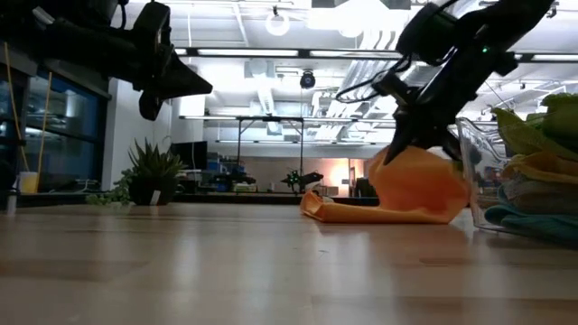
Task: Fold microfiber towels
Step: Fold the orange microfiber cloth, then stack the folded orange microfiber cloth on top of the green microfiber cloth in the transparent bin
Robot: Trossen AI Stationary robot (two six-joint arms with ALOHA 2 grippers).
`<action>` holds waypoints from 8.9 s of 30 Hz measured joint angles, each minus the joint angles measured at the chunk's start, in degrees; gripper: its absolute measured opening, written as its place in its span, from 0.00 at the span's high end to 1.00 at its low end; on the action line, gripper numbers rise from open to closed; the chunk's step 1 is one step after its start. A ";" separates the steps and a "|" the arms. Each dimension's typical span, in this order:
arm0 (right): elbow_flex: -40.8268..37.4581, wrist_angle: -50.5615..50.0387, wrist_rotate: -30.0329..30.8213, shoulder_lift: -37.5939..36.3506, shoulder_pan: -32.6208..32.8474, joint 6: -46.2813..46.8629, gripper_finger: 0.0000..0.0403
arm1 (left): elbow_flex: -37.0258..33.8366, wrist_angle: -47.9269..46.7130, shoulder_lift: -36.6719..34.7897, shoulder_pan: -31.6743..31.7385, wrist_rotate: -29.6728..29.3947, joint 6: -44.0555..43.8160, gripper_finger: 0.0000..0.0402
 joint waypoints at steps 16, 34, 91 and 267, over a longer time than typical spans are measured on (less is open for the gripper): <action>0.02 15.80 -0.11 12.74 1.70 6.04 1.00 | 0.00 -0.17 0.00 0.01 0.01 -0.03 1.00; 0.00 19.27 -0.67 12.76 1.66 8.59 0.78 | 0.00 -0.39 0.00 0.00 -0.24 0.12 1.00; 0.00 -9.45 -1.04 -7.92 -0.18 -5.15 0.41 | -0.02 29.81 -0.28 -0.48 11.15 3.12 1.00; 6.67 -31.25 2.21 -8.50 54.44 57.27 0.99 | 0.02 16.31 -0.22 -0.37 4.42 1.43 1.00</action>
